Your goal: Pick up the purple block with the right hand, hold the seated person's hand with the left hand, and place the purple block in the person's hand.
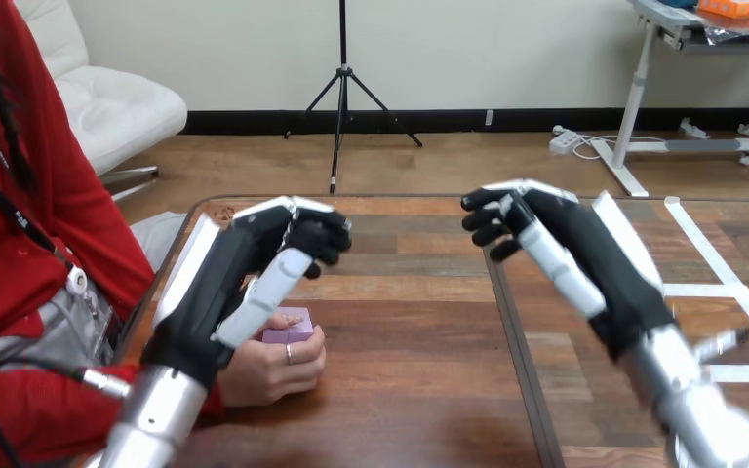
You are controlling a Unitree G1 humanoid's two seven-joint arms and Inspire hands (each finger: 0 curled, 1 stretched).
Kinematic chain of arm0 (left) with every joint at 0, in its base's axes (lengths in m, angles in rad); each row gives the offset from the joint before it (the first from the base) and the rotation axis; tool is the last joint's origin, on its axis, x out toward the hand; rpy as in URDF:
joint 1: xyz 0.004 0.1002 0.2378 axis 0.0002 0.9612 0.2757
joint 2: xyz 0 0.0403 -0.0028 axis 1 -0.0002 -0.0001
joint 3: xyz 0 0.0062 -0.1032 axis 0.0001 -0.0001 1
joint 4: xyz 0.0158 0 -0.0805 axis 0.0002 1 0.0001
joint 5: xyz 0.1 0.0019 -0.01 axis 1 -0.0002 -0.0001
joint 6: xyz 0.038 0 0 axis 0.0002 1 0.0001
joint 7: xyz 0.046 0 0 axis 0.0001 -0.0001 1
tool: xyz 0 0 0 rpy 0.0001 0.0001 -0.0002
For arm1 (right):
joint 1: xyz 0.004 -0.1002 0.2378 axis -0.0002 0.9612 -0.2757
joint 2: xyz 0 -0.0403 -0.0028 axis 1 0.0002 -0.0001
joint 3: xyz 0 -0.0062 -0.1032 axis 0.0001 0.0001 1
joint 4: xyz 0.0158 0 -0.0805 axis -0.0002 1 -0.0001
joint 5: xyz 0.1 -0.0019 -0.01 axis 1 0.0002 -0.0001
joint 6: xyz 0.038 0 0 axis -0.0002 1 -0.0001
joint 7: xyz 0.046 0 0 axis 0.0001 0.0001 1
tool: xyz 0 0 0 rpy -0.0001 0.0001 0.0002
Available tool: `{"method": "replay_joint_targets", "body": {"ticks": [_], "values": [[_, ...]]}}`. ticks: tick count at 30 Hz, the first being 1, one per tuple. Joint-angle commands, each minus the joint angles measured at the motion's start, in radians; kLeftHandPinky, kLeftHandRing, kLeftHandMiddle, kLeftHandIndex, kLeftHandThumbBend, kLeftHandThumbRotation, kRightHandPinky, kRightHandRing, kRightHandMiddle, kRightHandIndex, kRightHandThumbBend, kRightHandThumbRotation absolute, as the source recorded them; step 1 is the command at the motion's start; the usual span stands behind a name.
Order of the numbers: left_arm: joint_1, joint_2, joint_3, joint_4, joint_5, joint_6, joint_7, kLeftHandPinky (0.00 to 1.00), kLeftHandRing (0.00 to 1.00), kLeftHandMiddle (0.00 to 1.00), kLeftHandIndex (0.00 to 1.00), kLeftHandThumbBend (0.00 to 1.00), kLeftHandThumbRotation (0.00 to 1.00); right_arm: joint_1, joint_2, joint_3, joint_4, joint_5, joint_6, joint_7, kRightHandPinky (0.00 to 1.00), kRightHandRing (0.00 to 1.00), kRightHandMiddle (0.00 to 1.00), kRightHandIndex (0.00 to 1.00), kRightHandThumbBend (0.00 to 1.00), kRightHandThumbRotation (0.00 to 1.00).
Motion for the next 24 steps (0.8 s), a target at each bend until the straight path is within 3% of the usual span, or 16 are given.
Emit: {"method": "replay_joint_targets", "body": {"ticks": [1, 14, 24], "values": [[0.008, -0.014, 0.038, -0.023, -0.055, -0.049, -0.019, 0.51, 0.56, 0.59, 0.58, 0.56, 1.0, 0.037, 0.047, -0.02, -0.096, 0.042, -0.041, -0.019, 0.58, 0.66, 0.7, 0.72, 0.5, 0.94], [0.085, -0.024, 0.054, -0.081, -0.124, -0.05, -0.062, 0.51, 0.56, 0.58, 0.56, 0.65, 1.0, 0.193, 0.116, -0.015, -0.195, 0.044, -0.081, -0.046, 0.59, 0.66, 0.71, 0.74, 0.48, 0.91], [0.112, -0.044, 0.062, -0.082, -0.177, -0.055, -0.093, 0.5, 0.54, 0.56, 0.56, 0.57, 1.0, 0.268, 0.15, -0.009, -0.233, 0.056, -0.097, -0.044, 0.6, 0.67, 0.72, 0.75, 0.5, 0.9]]}}
